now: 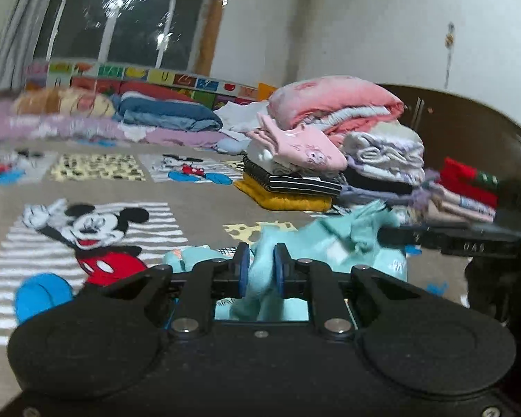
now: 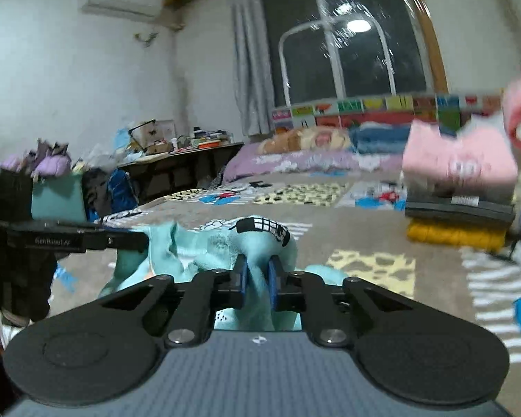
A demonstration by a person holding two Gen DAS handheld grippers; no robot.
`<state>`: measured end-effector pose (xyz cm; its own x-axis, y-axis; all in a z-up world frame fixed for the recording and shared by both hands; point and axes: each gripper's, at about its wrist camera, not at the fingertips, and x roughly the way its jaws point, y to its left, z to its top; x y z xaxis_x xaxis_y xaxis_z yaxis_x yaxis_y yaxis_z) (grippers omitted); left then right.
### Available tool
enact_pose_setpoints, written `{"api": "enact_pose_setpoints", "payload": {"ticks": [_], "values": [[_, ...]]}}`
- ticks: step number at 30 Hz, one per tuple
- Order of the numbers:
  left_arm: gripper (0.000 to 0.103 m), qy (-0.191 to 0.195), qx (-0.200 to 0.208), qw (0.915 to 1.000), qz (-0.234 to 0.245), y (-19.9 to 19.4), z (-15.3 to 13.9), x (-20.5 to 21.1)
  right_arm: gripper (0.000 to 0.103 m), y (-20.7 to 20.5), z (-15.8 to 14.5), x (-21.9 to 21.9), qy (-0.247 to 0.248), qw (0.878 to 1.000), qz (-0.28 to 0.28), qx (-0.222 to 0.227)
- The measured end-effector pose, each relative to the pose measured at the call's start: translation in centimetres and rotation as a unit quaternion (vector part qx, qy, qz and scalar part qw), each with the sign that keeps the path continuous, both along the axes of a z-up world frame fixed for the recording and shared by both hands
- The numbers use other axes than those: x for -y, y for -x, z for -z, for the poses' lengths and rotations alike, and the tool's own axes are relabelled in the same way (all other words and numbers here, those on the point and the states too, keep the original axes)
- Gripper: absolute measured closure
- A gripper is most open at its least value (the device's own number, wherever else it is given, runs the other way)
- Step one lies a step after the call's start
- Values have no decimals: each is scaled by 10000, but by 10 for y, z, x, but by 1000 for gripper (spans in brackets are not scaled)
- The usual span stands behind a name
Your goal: Fold clothes
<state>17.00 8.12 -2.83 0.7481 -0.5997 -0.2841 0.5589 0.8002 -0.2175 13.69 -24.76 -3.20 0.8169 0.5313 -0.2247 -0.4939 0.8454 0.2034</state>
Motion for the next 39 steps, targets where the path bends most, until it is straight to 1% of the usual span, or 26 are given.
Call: {"api": "enact_pose_setpoints", "payload": {"ticks": [2,5,7,9,10,11,13,15,16,17,19,22,24,25,26,27,28,29,30,34,39], "values": [[91,151,-109,9998,18,-13,2,-3,92,-15,8,2,-221,9996,-30,-190],[91,227,-263,9994,12,-28,3,-5,93,-32,16,3,-455,9980,-79,-435],[90,464,-571,9972,-150,-36,8,-11,93,-41,22,6,-544,9965,-6,-634],[81,722,-877,9931,-302,-43,14,-19,93,-49,30,10,-666,9939,47,-883],[66,892,-993,9904,-361,-44,16,-25,93,-49,32,11,-737,9929,55,-932],[60,1095,-1111,9868,-430,-46,18,-33,93,-49,34,12,-808,9919,63,-982],[60,1554,-1290,9783,-452,-42,20,-49,91,-49,38,14,-949,9896,80,-1081],[54,1823,-1358,9731,-376,-32,18,-61,89,-48,42,16,-1091,9870,96,-1180],[48,1925,-1403,9708,-270,-25,16,-66,89,-48,44,17,-1161,9855,104,-1229],[43,1987,-1428,9695,-121,-18,14,-69,89,-48,45,18,-1232,9841,112,-1278],[40,1856,-1388,9727,121,-3,8,-66,86,-47,47,19,-1321,9822,109,-1332],[39,1376,-1326,9812,266,10,6,-48,84,-43,46,19,-1420,9802,99,-1374],[43,1067,-1321,9852,219,11,10,-36,83,-39,45,19,-1491,9790,95,-1391],[56,915,-1322,9868,185,10,13,-30,83,-38,45,18,-1470,9793,74,-1392],[65,824,-1326,9876,148,10,15,-26,83,-36,45,17,-1450,9796,52,-1393],[71,796,-1297,9883,114,8,16,-24,84,-34,44,16,-1429,9800,31,-1386],[79,786,-1245,9891,82,7,17,-23,91,-34,44,14,-1403,9810,8,-1340],[86,775,-1163,9902,74,5,16,-22,92,-33,43,12,-1382,9820,-8,-1290],[90,765,-1060,9914,82,4,14,-21,93,-32,42,12,-1380,9828,8,-1224],[93,781,-659,9947,136,-15,7,-19,94,-36,35,14,-1435,9851,139,-939],[94,1186,-566,9913,101,-40,10,-24,94,-55,30,25,-1642,9825,259,-838]]}}
